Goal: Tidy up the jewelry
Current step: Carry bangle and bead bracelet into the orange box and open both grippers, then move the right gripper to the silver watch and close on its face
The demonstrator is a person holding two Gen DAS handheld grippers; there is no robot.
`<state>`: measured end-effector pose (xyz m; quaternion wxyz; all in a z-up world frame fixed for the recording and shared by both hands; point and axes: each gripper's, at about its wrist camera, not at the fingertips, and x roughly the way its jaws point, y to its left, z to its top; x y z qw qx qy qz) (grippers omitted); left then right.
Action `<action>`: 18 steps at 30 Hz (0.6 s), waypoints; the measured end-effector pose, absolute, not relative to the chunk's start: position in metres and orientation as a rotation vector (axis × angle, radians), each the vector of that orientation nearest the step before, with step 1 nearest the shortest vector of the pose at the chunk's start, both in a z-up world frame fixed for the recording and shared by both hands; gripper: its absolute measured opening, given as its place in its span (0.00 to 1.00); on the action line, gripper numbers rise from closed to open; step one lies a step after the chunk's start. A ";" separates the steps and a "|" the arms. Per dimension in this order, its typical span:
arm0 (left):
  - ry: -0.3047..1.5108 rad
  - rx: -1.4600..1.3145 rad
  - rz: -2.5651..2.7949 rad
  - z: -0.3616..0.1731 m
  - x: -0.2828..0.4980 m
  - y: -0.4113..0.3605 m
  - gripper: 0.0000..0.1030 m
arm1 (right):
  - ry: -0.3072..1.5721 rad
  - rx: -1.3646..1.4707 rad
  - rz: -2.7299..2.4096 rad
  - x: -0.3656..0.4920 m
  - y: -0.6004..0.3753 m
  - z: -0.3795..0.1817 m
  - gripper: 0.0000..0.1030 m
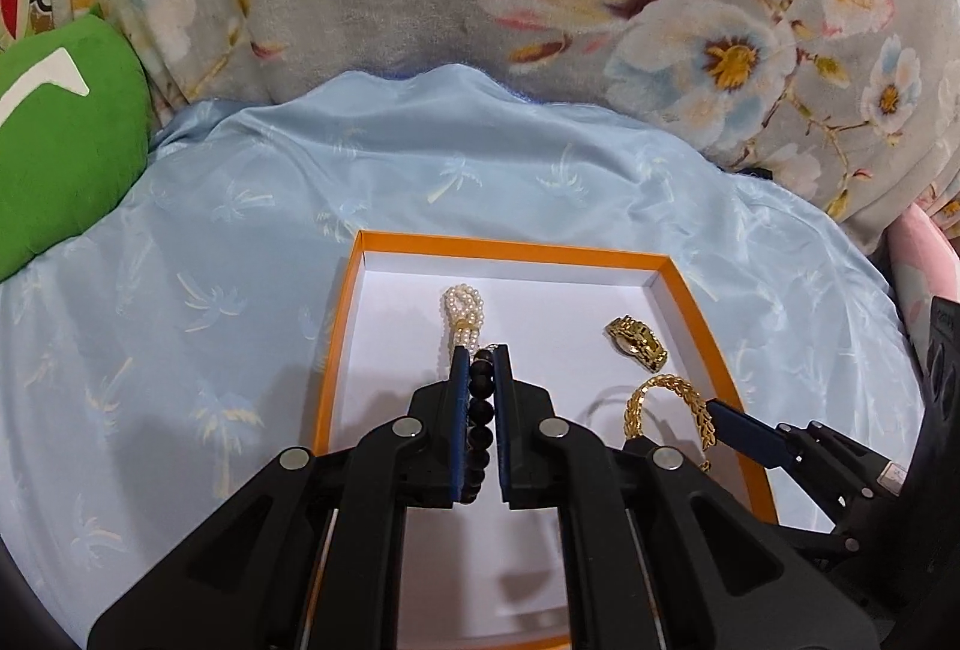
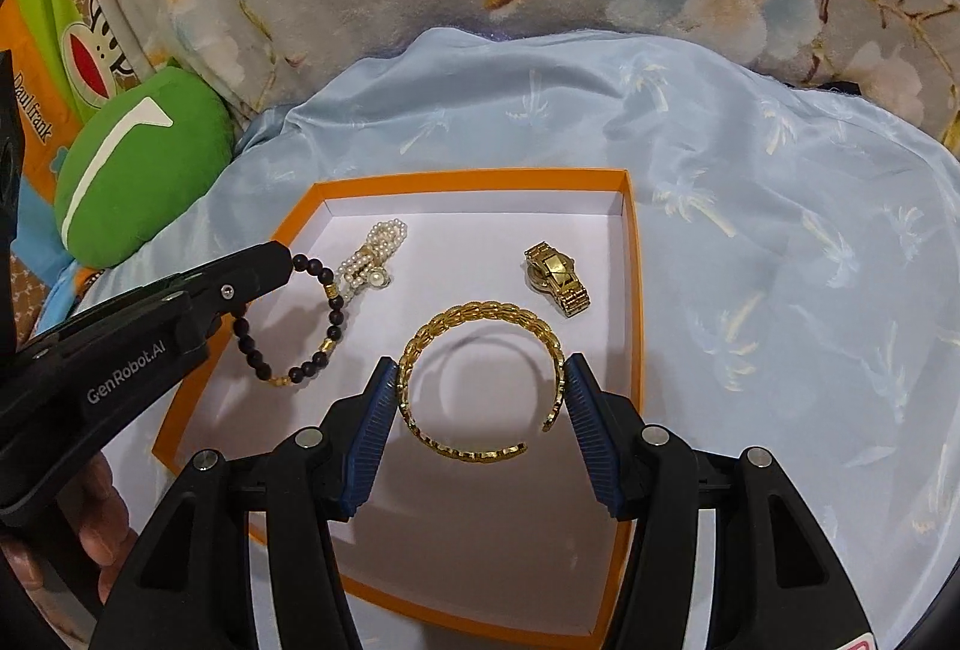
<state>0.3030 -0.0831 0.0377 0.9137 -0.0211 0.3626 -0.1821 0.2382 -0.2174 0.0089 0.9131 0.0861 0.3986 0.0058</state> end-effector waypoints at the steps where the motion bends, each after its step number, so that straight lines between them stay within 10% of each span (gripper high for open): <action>1: 0.757 -0.048 -0.378 0.035 0.304 -0.083 0.07 | 0.818 0.177 0.004 0.238 -0.218 0.009 0.55; 7: 0.716 -0.064 -0.368 0.038 0.298 -0.080 0.51 | 0.794 0.177 -0.006 0.235 -0.219 0.012 0.62; 18: 0.606 -0.115 -0.318 0.079 0.258 -0.034 0.52 | 0.686 0.235 -0.017 0.182 -0.234 0.058 0.64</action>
